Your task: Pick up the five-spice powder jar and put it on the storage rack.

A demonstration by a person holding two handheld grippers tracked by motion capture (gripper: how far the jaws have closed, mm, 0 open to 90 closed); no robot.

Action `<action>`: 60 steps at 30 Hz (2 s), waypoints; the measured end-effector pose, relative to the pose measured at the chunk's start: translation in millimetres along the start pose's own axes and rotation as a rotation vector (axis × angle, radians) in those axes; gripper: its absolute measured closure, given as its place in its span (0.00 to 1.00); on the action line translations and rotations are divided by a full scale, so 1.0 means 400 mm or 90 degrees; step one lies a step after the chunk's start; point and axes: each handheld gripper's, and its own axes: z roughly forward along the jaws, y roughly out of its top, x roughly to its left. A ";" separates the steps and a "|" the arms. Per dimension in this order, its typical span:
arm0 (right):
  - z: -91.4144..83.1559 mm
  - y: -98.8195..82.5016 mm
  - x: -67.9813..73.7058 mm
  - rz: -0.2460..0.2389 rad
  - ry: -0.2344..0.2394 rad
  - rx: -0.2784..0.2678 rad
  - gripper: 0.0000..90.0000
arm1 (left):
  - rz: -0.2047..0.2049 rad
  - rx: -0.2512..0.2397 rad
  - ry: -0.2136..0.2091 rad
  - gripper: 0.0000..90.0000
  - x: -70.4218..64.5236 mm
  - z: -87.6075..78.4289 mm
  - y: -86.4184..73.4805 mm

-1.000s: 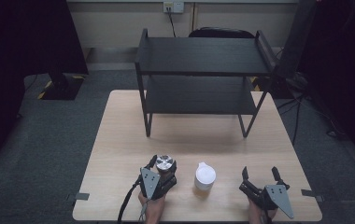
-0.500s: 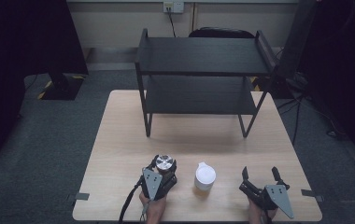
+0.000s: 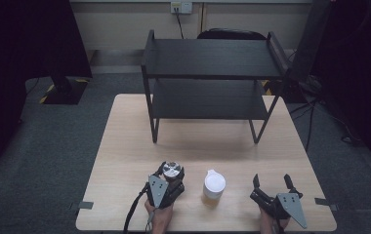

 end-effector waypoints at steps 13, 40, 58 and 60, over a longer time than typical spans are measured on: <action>0.000 0.000 0.000 0.000 0.000 0.000 0.01 | 0.012 -0.014 -0.046 0.39 0.035 -0.010 0.030; 0.000 0.000 0.000 0.000 0.000 0.000 0.01 | 0.026 -0.036 -0.116 0.39 0.099 -0.015 0.107; 0.000 0.000 0.000 0.000 0.000 0.000 0.01 | 0.056 -0.060 -0.192 0.39 0.172 -0.006 0.212; 0.000 0.000 0.000 0.000 0.000 0.000 0.01 | 0.058 -0.062 -0.201 0.39 0.180 -0.003 0.225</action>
